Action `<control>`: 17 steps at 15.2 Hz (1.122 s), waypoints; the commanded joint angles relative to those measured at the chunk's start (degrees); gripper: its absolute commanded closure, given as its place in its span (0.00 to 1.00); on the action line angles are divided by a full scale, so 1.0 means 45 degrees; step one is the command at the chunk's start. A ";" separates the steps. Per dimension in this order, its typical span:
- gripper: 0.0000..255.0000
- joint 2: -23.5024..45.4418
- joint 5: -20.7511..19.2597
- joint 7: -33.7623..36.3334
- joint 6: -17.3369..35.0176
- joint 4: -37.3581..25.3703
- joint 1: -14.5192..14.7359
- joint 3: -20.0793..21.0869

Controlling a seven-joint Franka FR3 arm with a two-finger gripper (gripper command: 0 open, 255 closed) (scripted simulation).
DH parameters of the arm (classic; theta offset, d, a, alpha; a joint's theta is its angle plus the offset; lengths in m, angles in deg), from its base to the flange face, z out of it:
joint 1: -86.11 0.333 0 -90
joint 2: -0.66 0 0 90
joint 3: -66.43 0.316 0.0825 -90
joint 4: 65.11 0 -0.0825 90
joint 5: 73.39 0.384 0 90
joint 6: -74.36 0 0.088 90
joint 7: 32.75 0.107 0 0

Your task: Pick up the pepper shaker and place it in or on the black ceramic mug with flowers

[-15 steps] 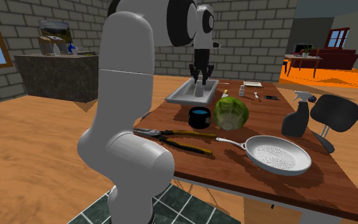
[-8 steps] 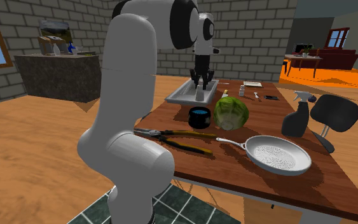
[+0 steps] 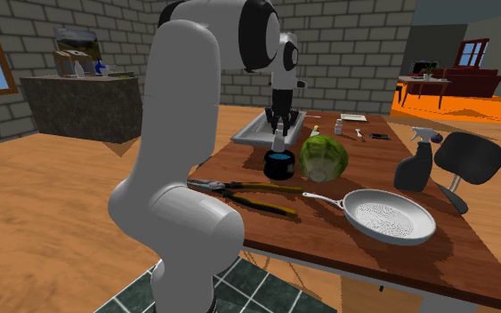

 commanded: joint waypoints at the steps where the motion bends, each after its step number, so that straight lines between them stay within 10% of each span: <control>1: 1.00 -0.0022 -0.0002 0.0001 0.0332 0.0345 -0.0011 -0.0005; 10: 1.00 0.0022 -0.0011 0.0010 0.0590 0.0560 -0.0013 -0.0009; 11: 0.00 0.0022 -0.0011 0.0010 0.0590 0.0560 -0.0013 -0.0009; 17: 0.00 0.0009 -0.0004 0.0003 0.0167 0.0150 -0.0003 -0.0002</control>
